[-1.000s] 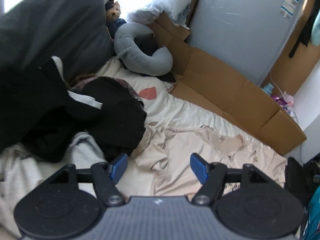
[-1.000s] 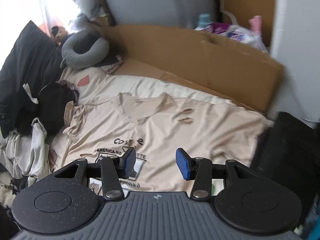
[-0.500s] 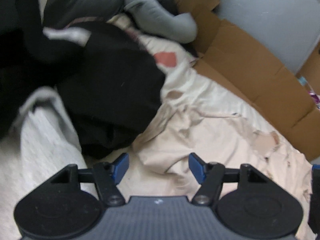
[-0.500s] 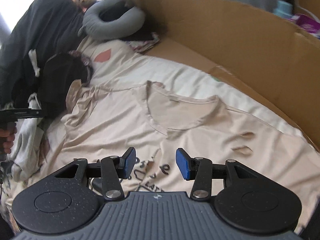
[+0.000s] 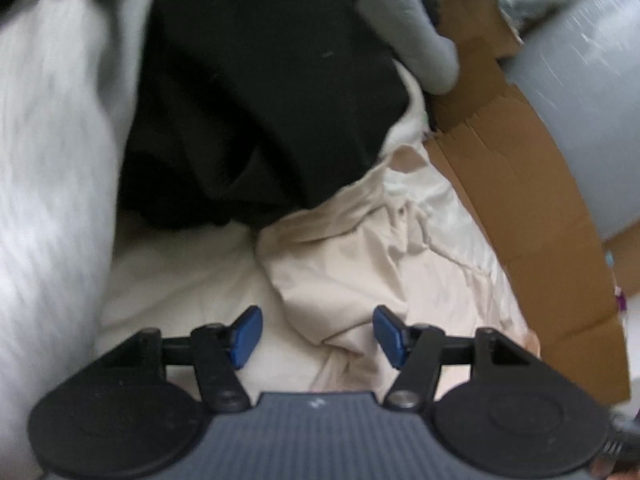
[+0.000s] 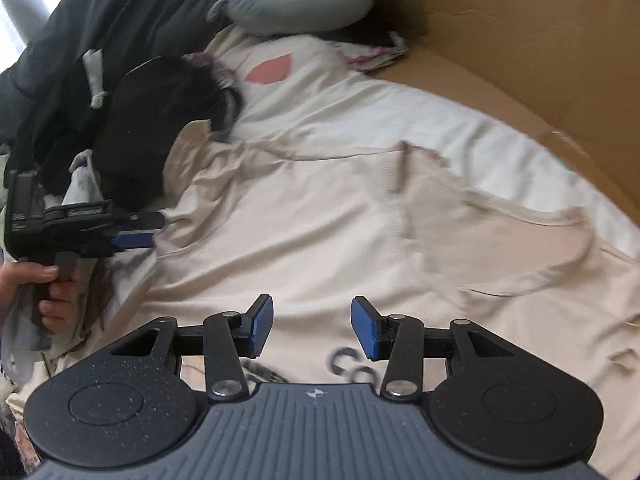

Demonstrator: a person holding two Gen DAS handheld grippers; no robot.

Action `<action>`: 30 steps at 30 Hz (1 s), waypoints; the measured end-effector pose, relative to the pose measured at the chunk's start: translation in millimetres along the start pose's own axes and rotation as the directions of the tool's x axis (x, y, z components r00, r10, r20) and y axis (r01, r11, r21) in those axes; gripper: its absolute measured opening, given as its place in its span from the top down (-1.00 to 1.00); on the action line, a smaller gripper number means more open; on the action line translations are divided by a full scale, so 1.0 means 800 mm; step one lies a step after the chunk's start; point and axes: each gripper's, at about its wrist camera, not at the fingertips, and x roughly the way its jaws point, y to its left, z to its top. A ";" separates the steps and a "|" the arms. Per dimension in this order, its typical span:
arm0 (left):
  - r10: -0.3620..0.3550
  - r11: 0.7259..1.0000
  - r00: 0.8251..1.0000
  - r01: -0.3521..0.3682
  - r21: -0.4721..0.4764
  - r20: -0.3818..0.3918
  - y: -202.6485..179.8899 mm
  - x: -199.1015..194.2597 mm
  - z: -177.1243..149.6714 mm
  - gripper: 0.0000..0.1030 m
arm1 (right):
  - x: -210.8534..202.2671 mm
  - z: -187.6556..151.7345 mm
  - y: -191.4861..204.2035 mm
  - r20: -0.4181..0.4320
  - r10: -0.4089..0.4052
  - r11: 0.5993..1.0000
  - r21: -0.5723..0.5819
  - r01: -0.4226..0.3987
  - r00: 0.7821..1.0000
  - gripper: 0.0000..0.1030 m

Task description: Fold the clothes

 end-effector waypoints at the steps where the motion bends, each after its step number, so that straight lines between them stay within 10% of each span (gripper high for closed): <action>1: -0.012 0.999 1.000 0.012 -0.032 0.009 0.004 0.003 -0.002 -0.29 | 0.007 0.002 0.007 0.000 0.009 1.000 -0.001 -0.009 1.000 0.01; 9: -0.092 0.971 0.987 0.118 -0.209 0.131 0.024 0.010 -0.010 -0.24 | 0.049 0.018 0.044 -0.008 0.052 0.999 -0.003 -0.052 0.999 0.01; 15: -0.100 0.953 0.976 0.150 -0.264 0.192 0.024 0.002 -0.016 0.75 | 0.078 0.024 0.067 -0.028 0.065 0.998 0.016 -0.064 0.998 0.14; 30: -0.166 0.985 0.934 0.174 0.003 0.317 -0.036 -0.046 0.020 0.96 | 0.137 0.028 0.119 -0.053 0.138 0.980 0.154 -0.128 0.989 0.68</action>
